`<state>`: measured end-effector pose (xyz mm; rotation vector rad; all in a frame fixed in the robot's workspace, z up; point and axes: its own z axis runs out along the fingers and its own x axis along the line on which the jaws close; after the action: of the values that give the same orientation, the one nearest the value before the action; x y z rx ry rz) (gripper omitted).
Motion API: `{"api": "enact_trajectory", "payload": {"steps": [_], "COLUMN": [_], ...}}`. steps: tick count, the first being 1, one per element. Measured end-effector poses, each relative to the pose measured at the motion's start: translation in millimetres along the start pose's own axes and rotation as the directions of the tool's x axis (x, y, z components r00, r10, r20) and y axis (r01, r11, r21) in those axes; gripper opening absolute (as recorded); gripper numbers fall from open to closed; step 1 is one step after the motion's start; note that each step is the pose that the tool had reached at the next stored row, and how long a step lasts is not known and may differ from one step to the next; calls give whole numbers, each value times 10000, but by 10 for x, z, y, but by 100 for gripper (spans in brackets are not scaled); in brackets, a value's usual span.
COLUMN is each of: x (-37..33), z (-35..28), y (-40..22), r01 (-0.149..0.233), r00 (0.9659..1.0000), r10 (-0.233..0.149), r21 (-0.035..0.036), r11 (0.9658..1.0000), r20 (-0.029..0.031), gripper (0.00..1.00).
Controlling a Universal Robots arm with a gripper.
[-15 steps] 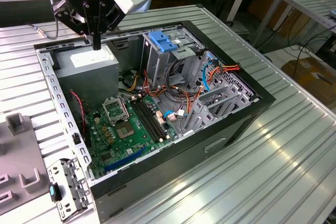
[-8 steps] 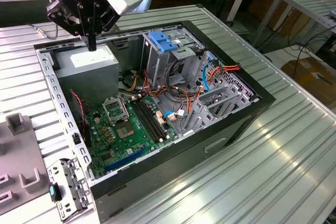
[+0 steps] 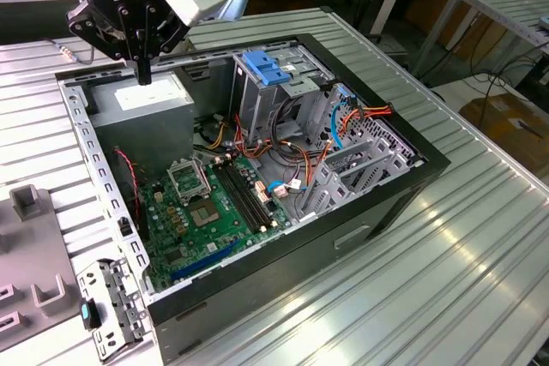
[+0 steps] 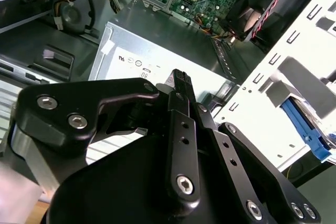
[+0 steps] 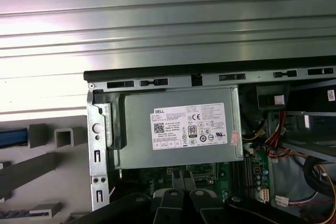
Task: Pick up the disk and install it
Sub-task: 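Reach for the disk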
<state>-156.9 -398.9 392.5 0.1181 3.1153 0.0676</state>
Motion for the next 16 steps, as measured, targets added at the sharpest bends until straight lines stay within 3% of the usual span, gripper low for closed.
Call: {"api": "enact_trajectory", "payload": {"steps": [16], "x": [136], "z": [0], "y": [-10], "r01": [-1], "r00": [10000], "r10": [1], "r21": [2], "r11": [10000], "r20": [-16], "gripper": [11]}}
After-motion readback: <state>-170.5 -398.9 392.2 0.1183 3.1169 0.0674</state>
